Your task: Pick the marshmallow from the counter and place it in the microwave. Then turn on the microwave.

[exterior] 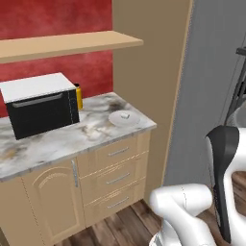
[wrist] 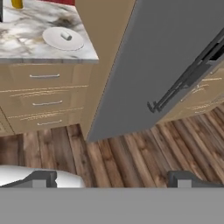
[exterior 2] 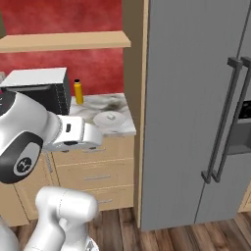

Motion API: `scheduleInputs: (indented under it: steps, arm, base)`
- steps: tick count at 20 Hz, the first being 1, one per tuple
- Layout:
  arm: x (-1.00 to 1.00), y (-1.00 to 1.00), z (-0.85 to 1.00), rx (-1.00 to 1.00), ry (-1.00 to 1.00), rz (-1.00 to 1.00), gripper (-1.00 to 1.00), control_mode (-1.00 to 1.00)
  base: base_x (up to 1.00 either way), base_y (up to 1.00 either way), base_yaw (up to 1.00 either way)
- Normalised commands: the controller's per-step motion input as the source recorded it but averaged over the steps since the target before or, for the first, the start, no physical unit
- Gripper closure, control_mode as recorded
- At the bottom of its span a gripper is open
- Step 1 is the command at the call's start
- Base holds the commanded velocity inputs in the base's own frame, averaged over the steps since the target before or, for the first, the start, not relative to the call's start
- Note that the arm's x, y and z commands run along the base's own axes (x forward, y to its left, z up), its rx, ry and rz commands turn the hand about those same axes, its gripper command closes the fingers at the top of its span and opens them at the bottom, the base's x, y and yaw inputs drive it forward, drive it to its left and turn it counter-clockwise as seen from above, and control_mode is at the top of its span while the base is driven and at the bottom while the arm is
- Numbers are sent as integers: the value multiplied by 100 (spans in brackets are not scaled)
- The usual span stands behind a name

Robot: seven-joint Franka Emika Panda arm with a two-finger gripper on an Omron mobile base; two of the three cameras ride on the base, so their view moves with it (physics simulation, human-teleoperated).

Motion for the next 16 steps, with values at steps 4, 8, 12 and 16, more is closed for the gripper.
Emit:
scheduleInputs:
  steps: [4, 8, 12, 16]
  arm:
    - [0, 0, 0, 0, 0, 0, -100, 100]
    - [0, 0, 0, 0, 0, 0, -100, 100]
    - [0, 0, 0, 0, 0, 0, -100, 100]
    - [0, 0, 0, 0, 0, 0, -100, 100]
  base:
    - [32, 32, -7]
    - [32, 31, -7]
    - [30, 35, -7]
    - [27, 47, -7]
